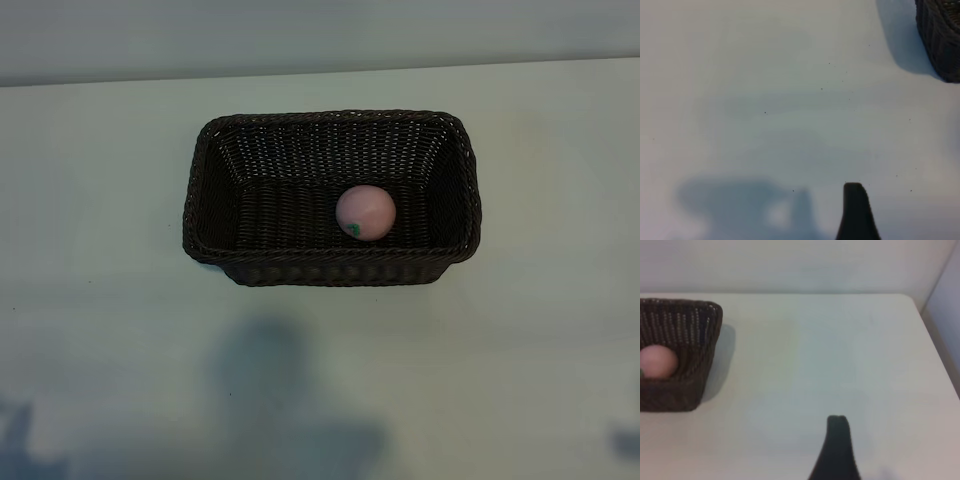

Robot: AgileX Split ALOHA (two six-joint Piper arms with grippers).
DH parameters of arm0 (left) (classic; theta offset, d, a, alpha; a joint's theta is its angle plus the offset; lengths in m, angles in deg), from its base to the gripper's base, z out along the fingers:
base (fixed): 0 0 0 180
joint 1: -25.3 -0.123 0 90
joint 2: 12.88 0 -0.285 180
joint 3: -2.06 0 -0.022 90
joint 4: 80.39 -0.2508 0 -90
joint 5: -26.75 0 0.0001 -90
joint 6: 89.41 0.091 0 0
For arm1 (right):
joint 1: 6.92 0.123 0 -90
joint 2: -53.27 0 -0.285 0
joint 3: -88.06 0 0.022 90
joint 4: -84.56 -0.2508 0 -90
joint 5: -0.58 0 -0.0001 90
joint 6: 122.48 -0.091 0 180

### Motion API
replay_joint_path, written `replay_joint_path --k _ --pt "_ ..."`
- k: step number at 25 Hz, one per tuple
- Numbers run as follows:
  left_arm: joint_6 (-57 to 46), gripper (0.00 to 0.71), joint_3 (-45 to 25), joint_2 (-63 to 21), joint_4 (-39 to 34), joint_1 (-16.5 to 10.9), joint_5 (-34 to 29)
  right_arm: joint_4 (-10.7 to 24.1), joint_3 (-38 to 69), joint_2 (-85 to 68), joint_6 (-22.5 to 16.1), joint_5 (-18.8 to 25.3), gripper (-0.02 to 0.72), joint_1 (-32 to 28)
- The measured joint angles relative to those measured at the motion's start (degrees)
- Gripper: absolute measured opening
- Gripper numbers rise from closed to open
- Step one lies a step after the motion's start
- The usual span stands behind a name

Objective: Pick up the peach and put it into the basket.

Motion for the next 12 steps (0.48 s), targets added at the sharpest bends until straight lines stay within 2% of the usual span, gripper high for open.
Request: replay_joint_path --k 4,8,12 --pt "0.0 0.494 0.0 0.0 0.0 0.0 0.0 -0.9 3.2 0.0 1.9 0.8 0.568 0.0" --pt "0.0 0.494 0.0 0.0 0.0 0.0 0.0 -4.0 6.3 0.0 5.1 1.7 0.568 0.0" --pt "0.0 0.494 0.0 0.0 0.0 0.0 0.0 -5.8 8.3 0.0 5.9 1.3 0.568 0.0"
